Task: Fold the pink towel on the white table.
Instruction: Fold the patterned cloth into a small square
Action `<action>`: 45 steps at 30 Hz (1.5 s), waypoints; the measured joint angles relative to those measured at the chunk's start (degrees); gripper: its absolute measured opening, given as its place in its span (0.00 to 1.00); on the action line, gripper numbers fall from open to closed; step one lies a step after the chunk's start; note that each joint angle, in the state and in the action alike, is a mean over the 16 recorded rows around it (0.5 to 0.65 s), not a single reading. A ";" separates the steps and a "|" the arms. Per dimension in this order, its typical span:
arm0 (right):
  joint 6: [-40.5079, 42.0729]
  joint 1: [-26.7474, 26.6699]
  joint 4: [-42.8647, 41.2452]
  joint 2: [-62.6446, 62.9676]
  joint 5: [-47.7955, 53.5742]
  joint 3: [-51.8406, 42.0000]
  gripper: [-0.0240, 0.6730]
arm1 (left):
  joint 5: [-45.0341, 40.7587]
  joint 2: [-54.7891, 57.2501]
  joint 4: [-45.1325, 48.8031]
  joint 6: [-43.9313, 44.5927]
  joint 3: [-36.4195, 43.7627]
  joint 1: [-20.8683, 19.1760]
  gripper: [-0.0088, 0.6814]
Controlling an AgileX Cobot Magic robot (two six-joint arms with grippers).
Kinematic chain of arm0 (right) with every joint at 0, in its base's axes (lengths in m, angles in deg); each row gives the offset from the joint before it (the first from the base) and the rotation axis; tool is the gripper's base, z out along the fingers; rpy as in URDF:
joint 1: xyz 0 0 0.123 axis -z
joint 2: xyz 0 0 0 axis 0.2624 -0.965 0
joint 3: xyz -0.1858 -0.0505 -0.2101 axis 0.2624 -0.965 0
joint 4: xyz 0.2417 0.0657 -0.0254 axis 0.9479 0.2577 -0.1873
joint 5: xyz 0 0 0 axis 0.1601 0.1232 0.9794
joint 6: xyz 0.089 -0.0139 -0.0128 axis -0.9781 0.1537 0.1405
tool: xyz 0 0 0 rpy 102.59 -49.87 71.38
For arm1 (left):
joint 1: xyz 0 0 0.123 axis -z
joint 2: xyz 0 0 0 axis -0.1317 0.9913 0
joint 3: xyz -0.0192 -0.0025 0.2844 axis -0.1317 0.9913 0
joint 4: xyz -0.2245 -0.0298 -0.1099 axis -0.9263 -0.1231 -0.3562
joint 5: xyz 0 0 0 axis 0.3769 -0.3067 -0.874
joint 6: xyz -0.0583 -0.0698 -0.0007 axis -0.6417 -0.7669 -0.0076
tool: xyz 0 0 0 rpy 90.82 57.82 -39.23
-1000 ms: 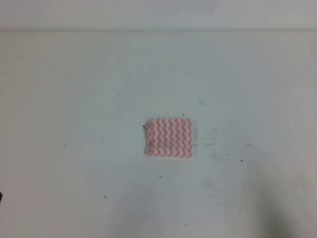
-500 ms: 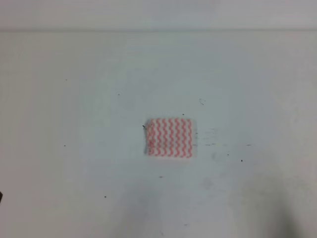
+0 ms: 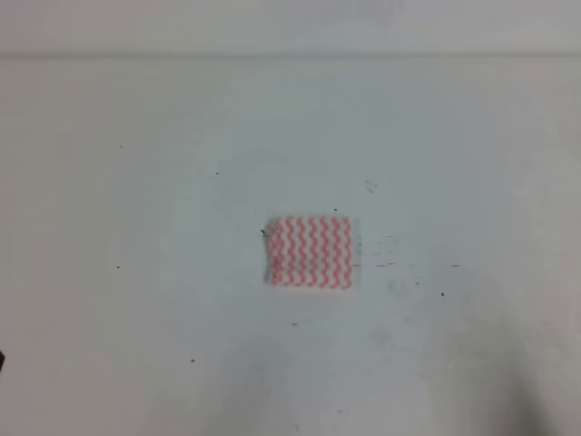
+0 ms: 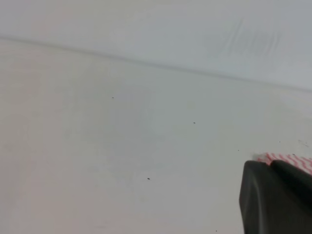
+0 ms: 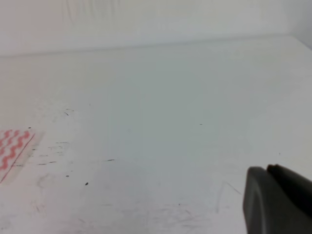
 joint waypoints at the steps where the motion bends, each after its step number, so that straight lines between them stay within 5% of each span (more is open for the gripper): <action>1: 0.00 0.00 0.00 0.00 0.00 0.00 0.03 | 0.12 0.00 -0.04 0.00 -0.07 0.00 0.01; 15: 0.02 -0.01 0.03 -0.11 -0.01 0.26 0.03 | 5.28 -0.28 1.98 -0.60 -0.15 -0.03 0.01; 24: 0.01 0.00 0.01 -0.05 -0.30 0.09 0.03 | 3.47 -3.71 26.94 -14.44 0.03 -2.20 0.01; 34: 0.01 0.00 0.04 -0.05 -0.30 0.09 0.03 | -7.88 -9.23 62.56 -44.94 0.06 -9.97 0.01; 45: 0.02 -0.01 0.17 -0.16 -0.15 0.26 0.03 | -20.59 -11.92 74.00 -59.42 0.14 -16.70 0.01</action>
